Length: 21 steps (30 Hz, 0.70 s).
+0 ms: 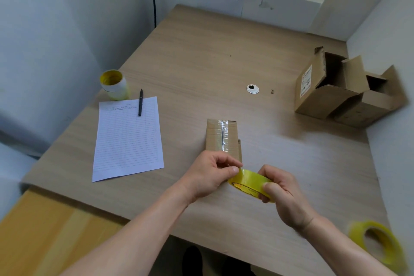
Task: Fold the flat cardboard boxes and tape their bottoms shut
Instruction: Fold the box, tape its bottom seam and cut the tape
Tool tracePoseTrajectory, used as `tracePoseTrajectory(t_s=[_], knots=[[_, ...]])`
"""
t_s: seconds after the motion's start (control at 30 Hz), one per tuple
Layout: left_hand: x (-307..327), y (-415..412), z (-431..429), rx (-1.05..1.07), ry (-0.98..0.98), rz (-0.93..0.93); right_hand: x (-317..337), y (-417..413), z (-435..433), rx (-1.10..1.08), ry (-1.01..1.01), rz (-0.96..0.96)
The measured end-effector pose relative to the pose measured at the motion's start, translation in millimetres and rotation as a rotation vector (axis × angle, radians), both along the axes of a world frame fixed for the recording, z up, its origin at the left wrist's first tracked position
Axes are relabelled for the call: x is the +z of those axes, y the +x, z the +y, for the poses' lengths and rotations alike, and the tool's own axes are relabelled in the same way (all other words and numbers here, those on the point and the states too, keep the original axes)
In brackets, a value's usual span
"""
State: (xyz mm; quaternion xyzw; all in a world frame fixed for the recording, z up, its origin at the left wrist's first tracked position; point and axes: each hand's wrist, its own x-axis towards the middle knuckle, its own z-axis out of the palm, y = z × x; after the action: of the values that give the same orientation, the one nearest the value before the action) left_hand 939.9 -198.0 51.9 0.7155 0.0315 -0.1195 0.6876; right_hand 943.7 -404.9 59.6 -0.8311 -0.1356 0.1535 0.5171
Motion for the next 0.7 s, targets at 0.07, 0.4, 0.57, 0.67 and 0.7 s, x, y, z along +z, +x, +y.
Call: tracePoseTrajectory(t_s=[0.07, 0.4, 0.57, 0.67, 0.7], knots=[[0.0, -0.9, 1.1, -0.003, -0.021, -0.012, -0.7, 0.4, 1.4, 0.005, -0.011, -0.005], [1.5, -2.1, 3.6, -0.081, 0.064, 0.007, -2.6, 1.6, 0.6, 0.041, -0.039, -0.029], [12.5, -1.5, 14.5, -0.313, 0.324, -0.001, 6.8, 3.3, -7.1, 0.117, -0.256, -0.176], [16.5, -4.4, 14.0, -0.318, 0.591, -0.066, 11.2, 5.7, -7.6, 0.165, -0.665, -0.397], [15.5, -7.2, 12.4, -0.302, 0.637, -0.058, 12.9, 6.8, -6.0, 0.146, -0.791, -0.399]])
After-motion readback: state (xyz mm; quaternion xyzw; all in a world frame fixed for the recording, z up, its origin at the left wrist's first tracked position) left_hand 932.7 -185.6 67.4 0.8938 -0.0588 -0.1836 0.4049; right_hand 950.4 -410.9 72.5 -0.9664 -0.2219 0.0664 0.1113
